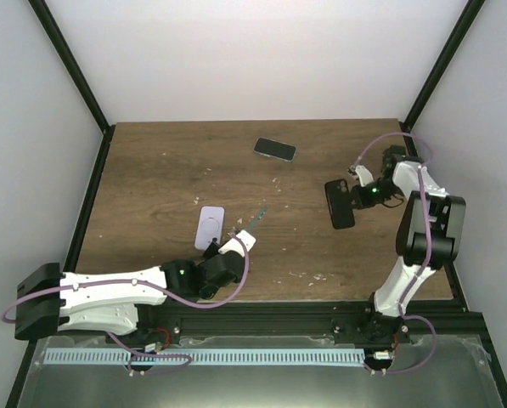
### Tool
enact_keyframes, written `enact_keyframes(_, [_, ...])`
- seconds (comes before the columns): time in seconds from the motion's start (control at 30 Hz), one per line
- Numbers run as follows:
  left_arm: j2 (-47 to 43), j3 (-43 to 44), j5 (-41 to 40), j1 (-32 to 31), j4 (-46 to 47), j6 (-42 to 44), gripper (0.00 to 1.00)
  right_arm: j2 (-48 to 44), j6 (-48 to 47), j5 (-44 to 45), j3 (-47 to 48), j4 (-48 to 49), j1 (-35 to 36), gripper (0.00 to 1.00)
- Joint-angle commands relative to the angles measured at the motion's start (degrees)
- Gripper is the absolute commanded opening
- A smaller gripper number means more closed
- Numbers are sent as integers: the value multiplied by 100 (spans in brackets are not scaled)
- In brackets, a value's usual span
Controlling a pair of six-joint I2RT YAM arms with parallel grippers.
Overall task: Take the phone out of the phone case
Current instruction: Place the phone case at the center of the board.
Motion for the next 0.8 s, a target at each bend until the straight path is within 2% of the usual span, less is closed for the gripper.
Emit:
enact_keyframes(0.0, [-83, -122, -78, -12, 395, -110, 0, 655, -582, -487, 836, -1543, -550, 1])
enact_keyframes(0.2, [-6, -76, -164, -16, 355, -27, 0, 1349, -387, 103, 1221, -1145, -909, 4])
enact_keyframes(0.3, [20, -69, -273, -7, 353, 4, 0, 1622, -308, 233, 1330, -951, -913, 15])
enact_keyframes(0.37, [56, -37, -332, -7, 330, 20, 0, 1668, -222, 98, 1356, -850, -932, 32])
enact_keyframes(0.4, [77, -17, -351, -7, 324, 31, 0, 1622, -190, 25, 1346, -772, -953, 37])
enact_keyframes(0.57, [274, 118, -385, 1, 87, -36, 0, 1131, -47, 188, 1621, -700, -1010, 45])
enact_keyframes(0.63, [353, 142, -454, 18, 77, 22, 0, 751, 61, 159, 1687, -660, -1018, 52])
enact_keyframes(0.77, [651, 319, -450, 202, 156, 262, 0, -266, 18, -839, 1263, -573, -916, 54])
